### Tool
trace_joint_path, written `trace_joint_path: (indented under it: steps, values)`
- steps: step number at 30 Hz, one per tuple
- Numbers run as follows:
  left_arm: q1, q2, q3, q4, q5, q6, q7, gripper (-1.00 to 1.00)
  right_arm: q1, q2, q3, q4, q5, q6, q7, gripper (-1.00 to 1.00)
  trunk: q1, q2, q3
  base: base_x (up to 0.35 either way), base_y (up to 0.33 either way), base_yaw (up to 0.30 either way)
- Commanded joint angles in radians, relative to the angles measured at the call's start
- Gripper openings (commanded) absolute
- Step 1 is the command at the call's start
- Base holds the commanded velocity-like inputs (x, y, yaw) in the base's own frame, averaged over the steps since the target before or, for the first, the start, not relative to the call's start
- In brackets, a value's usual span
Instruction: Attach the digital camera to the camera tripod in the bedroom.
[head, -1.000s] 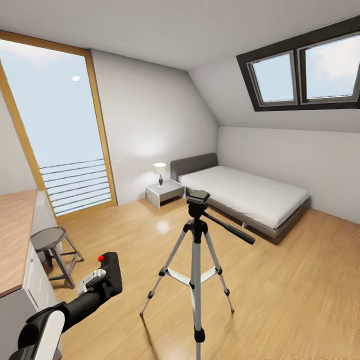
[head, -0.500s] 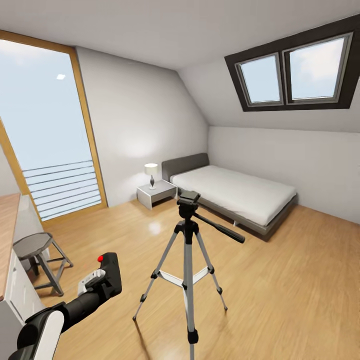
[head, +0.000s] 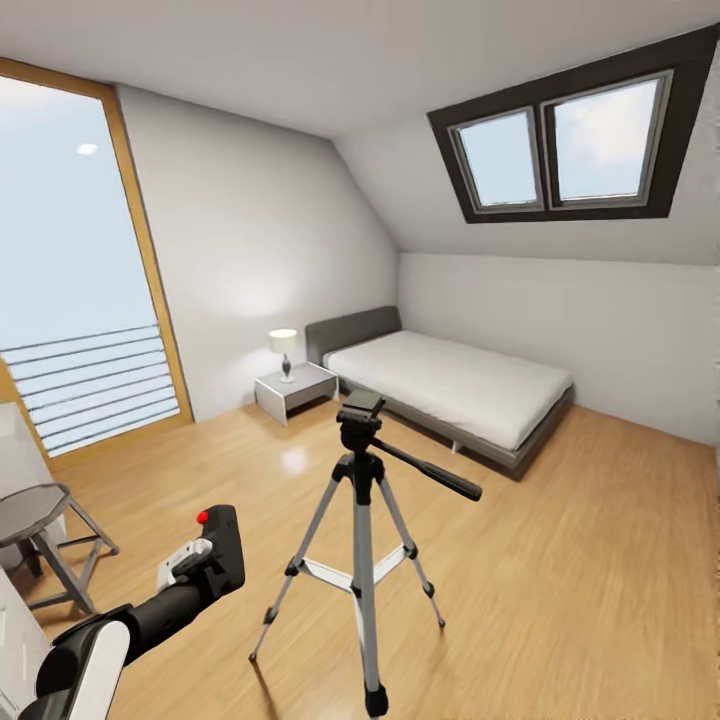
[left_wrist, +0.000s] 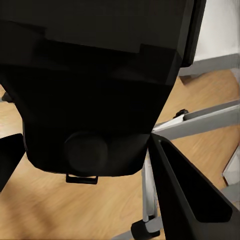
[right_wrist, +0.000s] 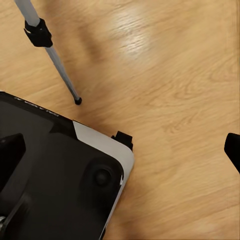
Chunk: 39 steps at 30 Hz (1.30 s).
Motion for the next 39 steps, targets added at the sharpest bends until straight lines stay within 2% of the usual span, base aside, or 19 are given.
trace_joint_path:
  steps: [1,10,21,30,39]
  values:
    - [-0.001,-0.001,0.003,0.000,-0.006,0.006,-0.012,-1.00,0.000,-0.001,0.006,-0.002,-0.010,0.007,0.001,1.00,0.000,-0.001,0.000,0.019,0.004,-0.113]
    - [-0.001,0.000,0.008,0.002,-0.006,0.007,-0.012,-1.00,0.000,-0.001,0.006,-0.002,-0.010,0.010,0.001,1.00,0.000,-0.001,0.000,0.003,0.033,-0.016]
    - [-0.001,0.000,0.003,0.000,-0.006,0.006,-0.013,-1.00,0.000,-0.002,0.006,0.004,-0.006,0.004,0.002,1.00,0.000,-0.001,0.000,0.000,0.168,-0.002]
    - [-0.001,0.000,0.002,0.001,-0.006,0.005,-0.013,-1.00,0.000,-0.005,0.011,0.012,-0.001,-0.005,0.006,1.00,0.000,-0.001,0.000,0.000,0.026,0.000]
    - [-0.001,0.001,0.000,-0.003,-0.005,0.010,-0.013,-1.00,-0.001,-0.003,0.004,0.009,-0.013,-0.002,0.005,1.00,0.000,-0.001,0.000,0.000,0.003,-0.020]
